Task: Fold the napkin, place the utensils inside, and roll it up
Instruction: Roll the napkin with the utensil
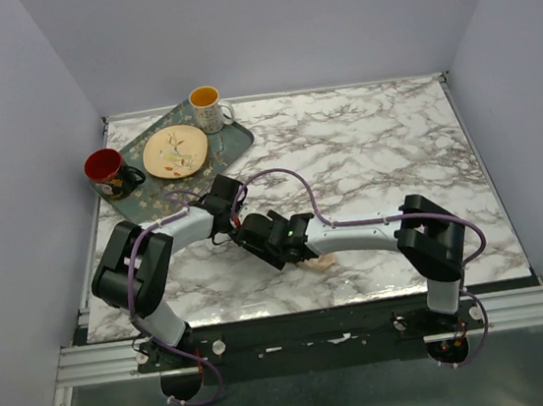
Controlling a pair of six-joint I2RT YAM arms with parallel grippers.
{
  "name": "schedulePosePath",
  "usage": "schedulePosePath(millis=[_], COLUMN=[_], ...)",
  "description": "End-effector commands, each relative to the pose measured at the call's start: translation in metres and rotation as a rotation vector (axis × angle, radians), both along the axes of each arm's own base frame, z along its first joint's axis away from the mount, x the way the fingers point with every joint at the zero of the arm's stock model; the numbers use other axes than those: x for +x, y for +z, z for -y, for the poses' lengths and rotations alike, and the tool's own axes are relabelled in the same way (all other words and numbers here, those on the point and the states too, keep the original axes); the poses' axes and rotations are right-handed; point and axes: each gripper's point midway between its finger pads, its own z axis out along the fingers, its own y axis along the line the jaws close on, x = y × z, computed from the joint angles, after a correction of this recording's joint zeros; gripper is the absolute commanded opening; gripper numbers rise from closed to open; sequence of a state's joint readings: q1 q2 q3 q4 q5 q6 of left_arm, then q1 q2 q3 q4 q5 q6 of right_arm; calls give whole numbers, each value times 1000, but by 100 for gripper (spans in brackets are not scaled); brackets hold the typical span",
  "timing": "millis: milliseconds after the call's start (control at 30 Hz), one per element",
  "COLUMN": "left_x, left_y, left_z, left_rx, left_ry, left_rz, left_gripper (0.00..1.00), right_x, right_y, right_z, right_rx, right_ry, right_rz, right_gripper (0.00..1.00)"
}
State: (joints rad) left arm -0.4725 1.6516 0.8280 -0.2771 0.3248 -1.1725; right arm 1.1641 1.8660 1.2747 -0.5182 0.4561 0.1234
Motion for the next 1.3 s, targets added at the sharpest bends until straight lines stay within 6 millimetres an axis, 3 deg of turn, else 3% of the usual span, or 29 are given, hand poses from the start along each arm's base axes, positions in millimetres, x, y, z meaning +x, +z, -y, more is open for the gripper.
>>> schedulePosePath(millis=[0,167,400,500,567,633,800,900,1133,1167,1233,1267], left_x=[-12,-10,-10,-12,-12,-11,-10,-12,7,14,14,16], left_y=[-17,-14,-11,-10,-10,-8,-5,-4,23,31,40,44], left_z=[-7,-6,-6,-6,-6,-6,-11,-15,-37,-40,-46,-48], left_rx=[47,40,31,26,23,16,10,7,35,41,66,70], left_ry=[-2,3,8,9,14,15,26,29,26,11,-1,-4], left_rz=[-54,-51,-51,-57,-60,-57,-48,-49,63,98,118,134], left_gripper=[39,39,39,39,39,39,40,41,68,70,75,76], right_x=[0,-3,-4,-6,-7,-6,-4,-4,-5,-12,-6,-14], right_y=[-3,-19,-45,-50,-53,-54,-56,-54,-39,-38,-34,-31], right_z=[-2,-6,4,7,9,9,16,17,8,2,5,-2], right_rx=[-22,-21,-59,-63,-57,-42,-32,-3,180,223,284,341], right_ry=[16,26,14,11,7,-1,-19,-14,24,52,41,77], right_rz=[14,-17,-39,-44,-47,-49,-55,-72,-215,-278,-339,-424], right_gripper=[71,66,60,53,44,25,27,21,5,4,3,3])
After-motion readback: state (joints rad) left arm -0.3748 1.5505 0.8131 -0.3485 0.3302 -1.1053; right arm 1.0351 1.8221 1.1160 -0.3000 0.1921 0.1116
